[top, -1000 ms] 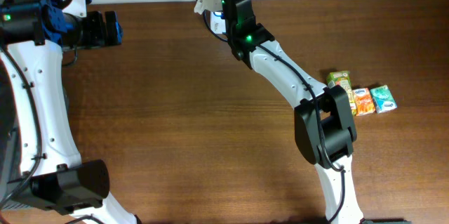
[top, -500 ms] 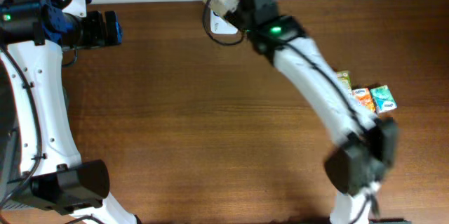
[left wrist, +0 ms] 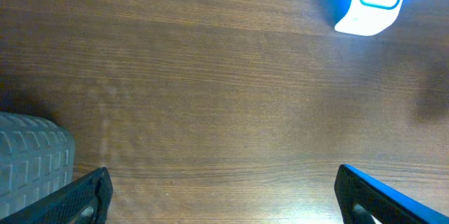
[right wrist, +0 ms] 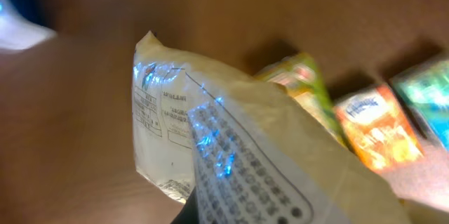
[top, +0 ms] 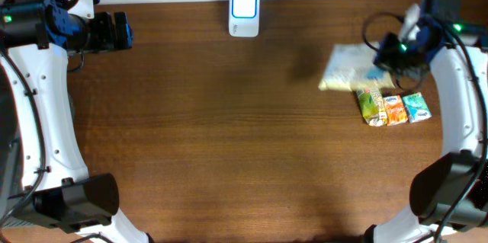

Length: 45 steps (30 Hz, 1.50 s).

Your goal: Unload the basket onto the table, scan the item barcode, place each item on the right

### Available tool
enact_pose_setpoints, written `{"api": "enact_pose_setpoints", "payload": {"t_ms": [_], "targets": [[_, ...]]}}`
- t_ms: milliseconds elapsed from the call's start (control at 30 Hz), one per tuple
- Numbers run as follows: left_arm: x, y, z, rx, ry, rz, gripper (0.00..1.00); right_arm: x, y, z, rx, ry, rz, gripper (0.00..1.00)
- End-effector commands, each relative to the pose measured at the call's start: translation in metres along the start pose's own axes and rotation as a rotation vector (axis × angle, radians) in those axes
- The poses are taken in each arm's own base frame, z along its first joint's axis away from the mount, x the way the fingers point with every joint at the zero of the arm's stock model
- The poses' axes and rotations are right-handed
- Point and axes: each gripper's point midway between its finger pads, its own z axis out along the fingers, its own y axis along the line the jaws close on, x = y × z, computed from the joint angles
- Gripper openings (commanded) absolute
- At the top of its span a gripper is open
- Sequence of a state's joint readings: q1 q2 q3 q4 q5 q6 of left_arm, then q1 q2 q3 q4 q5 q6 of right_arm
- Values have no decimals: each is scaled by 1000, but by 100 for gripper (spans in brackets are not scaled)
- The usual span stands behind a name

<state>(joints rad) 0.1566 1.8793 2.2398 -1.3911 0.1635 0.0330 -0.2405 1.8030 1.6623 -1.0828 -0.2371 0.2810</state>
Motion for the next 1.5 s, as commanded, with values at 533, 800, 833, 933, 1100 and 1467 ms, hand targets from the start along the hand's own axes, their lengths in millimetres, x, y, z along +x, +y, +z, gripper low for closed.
{"api": "enact_pose_setpoints", "payload": {"t_ms": [533, 800, 833, 933, 1100, 1467], "targets": [[0, 2, 2, -5, 4, 1, 99, -1, -137, 9, -121, -81, 508, 99], [0, 2, 2, -5, 4, 1, 99, -19, -72, -159, -111, -382, 296, 99], [0, 2, 2, -5, 4, 1, 99, -14, -57, -172, -123, -406, 243, 99], [0, 2, 2, -5, 4, 1, 99, 17, 3, -196, -166, -431, -44, 99], [0, 2, 2, -5, 4, 1, 99, 82, 92, -191, -296, -313, -401, 99], [0, 2, 2, -5, 4, 1, 99, 88, 107, -161, -212, -249, -523, 99]]}}
